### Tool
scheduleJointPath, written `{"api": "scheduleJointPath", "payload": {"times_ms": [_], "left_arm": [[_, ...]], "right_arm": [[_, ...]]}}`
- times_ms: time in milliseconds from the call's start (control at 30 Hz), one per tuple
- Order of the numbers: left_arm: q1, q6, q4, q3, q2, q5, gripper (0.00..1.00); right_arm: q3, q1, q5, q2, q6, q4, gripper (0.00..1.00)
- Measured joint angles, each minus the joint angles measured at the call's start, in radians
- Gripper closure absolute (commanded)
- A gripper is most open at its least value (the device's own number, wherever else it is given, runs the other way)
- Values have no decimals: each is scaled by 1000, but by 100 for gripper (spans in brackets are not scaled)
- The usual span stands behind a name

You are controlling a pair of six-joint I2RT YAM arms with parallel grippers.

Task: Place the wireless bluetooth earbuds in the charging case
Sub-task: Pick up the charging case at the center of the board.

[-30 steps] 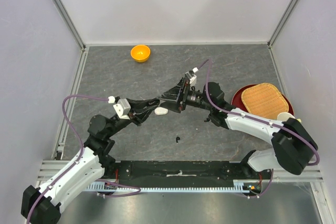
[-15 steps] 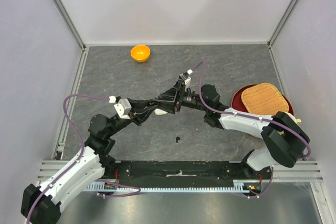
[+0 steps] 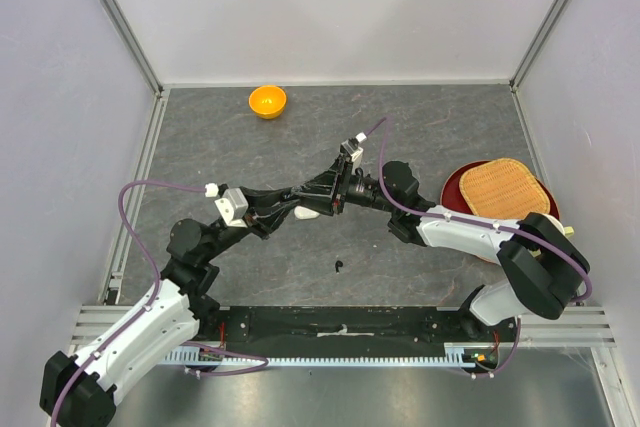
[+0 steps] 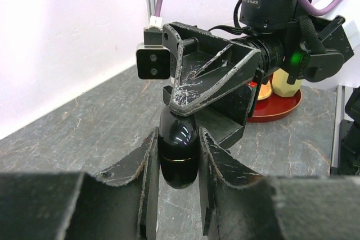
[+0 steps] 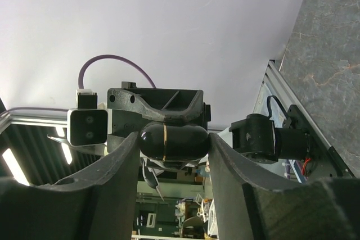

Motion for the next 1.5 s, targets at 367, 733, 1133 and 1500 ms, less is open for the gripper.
{"api": "scheduleJointPath", "payload": {"times_ms": [367,733,1133,1500], "left_arm": [[0,-20,19,-1,0,0,57],[0,-61,124,-71,10,-2,52],[0,-67,224,-73,37,-8,53],[0,-67,249,-73,74,-5,54]], "right_arm": [[0,0,-4,0,23,17,78],[-3,4,-6,15,105,126,79],[-16,5,-6,28,130,142,79],[-16,5,-4,29,130,142,79]]}}
